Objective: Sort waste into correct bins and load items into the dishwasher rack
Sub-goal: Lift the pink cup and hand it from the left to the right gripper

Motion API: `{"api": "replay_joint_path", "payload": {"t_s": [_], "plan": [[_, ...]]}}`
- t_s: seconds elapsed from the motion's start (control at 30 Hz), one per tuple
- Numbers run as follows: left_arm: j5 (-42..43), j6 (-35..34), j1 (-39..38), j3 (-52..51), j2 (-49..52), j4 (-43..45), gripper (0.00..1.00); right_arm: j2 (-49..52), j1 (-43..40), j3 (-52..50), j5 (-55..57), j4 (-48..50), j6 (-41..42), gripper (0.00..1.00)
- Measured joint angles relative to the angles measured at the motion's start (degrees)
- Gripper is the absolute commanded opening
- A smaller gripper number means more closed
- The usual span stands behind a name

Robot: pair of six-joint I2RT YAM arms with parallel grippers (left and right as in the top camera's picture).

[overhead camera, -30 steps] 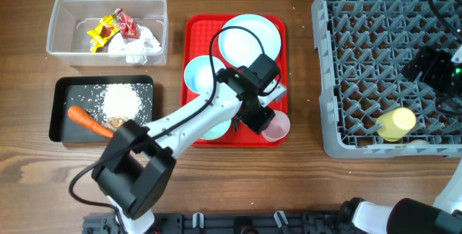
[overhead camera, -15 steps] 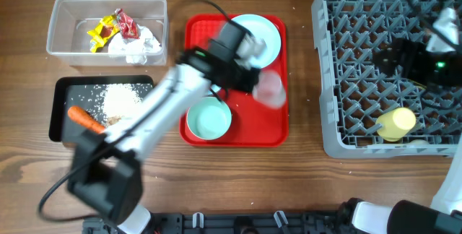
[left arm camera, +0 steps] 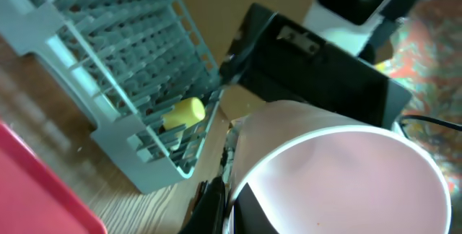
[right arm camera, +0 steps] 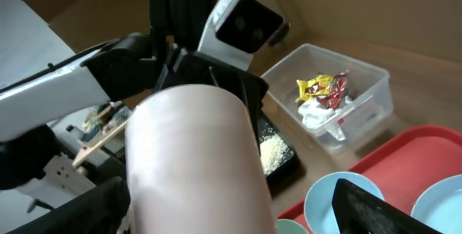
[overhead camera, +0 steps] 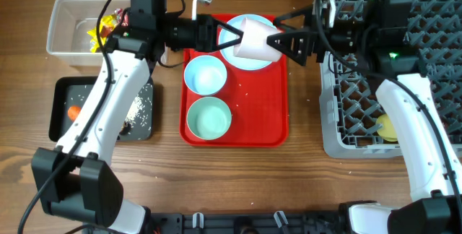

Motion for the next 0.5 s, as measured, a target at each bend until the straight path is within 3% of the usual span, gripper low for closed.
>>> {"api": "replay_joint_path", "payload": {"t_s": [0.13,0.37,0.5], "plan": [[0.8,-2.7,0.0,0.0,0.0,5.0,0.04,0.0,3.0,0.0,0.0,0.0,1.4,0.85],[1.0,-4.0,0.1,0.0,0.0,5.6,0.04,0.4,4.5,0.0,-1.1,-0.2,2.0,0.65],[1.2,-4.0,0.1,0.0,0.0,5.7,0.08,0.4,4.5,0.0,-1.4,-0.2,2.0,0.64]]}}
